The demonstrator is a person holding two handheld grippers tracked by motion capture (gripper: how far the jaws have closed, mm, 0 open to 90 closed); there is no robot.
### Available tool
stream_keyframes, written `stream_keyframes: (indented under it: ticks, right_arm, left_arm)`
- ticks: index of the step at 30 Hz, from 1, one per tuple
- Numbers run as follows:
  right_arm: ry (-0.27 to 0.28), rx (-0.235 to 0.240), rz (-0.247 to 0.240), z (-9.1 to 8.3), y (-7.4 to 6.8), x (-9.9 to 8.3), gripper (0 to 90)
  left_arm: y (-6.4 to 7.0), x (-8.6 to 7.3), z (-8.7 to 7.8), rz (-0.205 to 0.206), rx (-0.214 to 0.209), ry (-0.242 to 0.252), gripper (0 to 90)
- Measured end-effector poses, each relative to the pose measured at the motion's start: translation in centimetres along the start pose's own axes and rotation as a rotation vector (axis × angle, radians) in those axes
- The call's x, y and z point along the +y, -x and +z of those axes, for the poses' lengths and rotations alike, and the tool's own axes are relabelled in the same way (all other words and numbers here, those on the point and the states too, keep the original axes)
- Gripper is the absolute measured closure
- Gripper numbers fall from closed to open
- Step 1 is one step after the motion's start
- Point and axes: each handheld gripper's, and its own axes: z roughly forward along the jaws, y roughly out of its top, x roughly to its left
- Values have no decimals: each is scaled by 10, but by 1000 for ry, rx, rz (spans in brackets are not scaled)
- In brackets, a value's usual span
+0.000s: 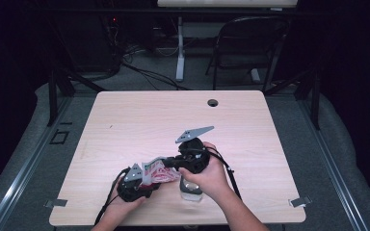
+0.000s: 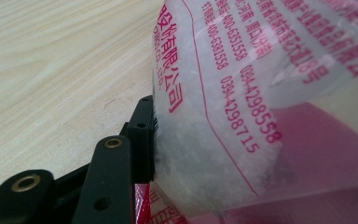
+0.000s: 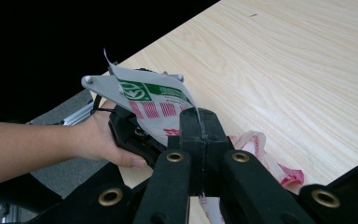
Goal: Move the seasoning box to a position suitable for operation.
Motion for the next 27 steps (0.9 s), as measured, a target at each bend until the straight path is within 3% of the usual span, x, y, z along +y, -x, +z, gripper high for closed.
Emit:
stream_keyframes:
  ticks: [13, 27]
  right_arm:
    - [10, 8, -20, -4, -3, 0, 900]
    - [13, 5, -30, -4, -1, -1, 900]
  left_arm:
    - [2, 4, -7, 29, 68, 10, 573]
    - [2, 5, -7, 41, 88, -1, 573]
